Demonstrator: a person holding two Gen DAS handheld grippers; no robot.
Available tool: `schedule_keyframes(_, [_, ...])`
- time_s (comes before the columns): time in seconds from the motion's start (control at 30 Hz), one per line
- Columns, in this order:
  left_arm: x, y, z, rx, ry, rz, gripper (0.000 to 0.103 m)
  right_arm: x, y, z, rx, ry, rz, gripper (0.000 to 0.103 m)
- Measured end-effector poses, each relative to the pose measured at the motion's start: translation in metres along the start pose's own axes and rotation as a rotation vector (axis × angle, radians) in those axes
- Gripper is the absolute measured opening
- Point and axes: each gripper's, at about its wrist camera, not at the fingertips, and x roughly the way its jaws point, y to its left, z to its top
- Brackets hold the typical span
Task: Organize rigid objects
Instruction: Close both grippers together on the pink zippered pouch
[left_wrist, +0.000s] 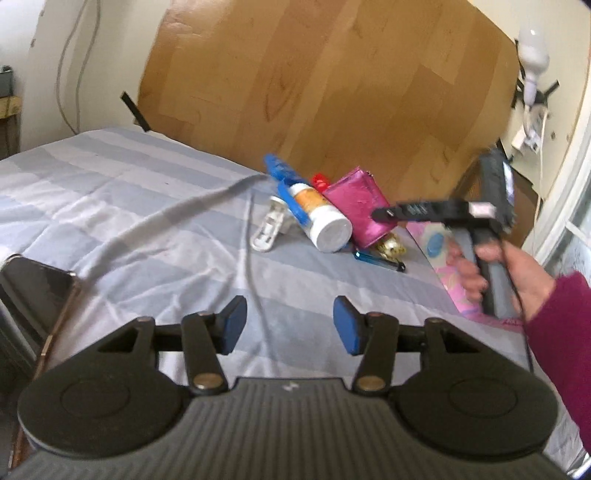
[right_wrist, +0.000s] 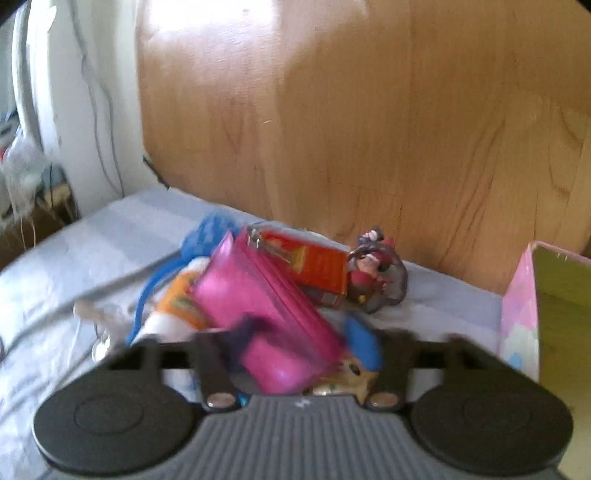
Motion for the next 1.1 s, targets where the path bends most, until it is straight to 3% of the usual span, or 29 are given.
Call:
schedule_keyframes(0.07, [0.0, 0.001, -0.002, -0.017, -0.013, -0.002, 0.054, -0.003, 0.01, -0.028, -0.085, -0.019, 0.021, 0.021])
schedule_keyframes(0.17, [0.0, 0.001, -0.004, -0.034, -0.012, -0.005, 0.054, -0.02, 0.04, -0.08, -0.181, -0.075, -0.037, 0.019])
schedule_keyframes(0.3, [-0.007, -0.007, -0.006, -0.05, -0.007, -0.051, 0.054, -0.04, 0.067, -0.155, -0.345, -0.121, 0.003, 0.019])
schedule_keyframes(0.37, [-0.011, -0.012, -0.006, -0.049, -0.016, -0.09, 0.062, -0.047, 0.078, -0.178, -0.383, -0.104, 0.033, 0.021])
schedule_keyframes(0.4, [-0.013, -0.017, -0.005, -0.046, -0.02, -0.105, 0.071, -0.053, 0.081, -0.188, -0.378, -0.106, 0.047, 0.022])
schedule_keyframes(0.47, [-0.014, -0.025, -0.005, -0.041, -0.034, -0.124, 0.078, -0.056, 0.065, -0.204, -0.309, -0.11, 0.105, 0.052])
schedule_keyframes(0.63, [0.011, -0.047, 0.01, 0.011, -0.014, -0.188, 0.079, -0.055, 0.053, -0.239, -0.124, -0.115, 0.128, 0.051])
schedule_keyframes(0.7, [0.027, -0.058, 0.017, 0.039, 0.028, -0.205, 0.081, -0.044, 0.052, -0.252, -0.068, -0.108, 0.164, 0.051])
schedule_keyframes(0.8, [0.046, -0.075, 0.02, 0.071, 0.097, -0.254, 0.081, -0.041, 0.036, -0.266, -0.045, -0.11, 0.189, 0.051])
schedule_keyframes(0.9, [0.052, -0.09, 0.011, 0.093, 0.124, -0.295, 0.081, -0.037, 0.047, -0.26, -0.054, -0.078, 0.182, 0.051])
schedule_keyframes(1.03, [0.038, -0.093, -0.005, 0.127, 0.102, -0.31, 0.081, -0.032, 0.056, -0.255, -0.08, -0.05, 0.151, 0.048])
schedule_keyframes(1.1, [0.026, -0.098, -0.018, 0.218, 0.062, -0.278, 0.081, -0.03, 0.052, -0.25, -0.089, -0.051, 0.147, 0.048])
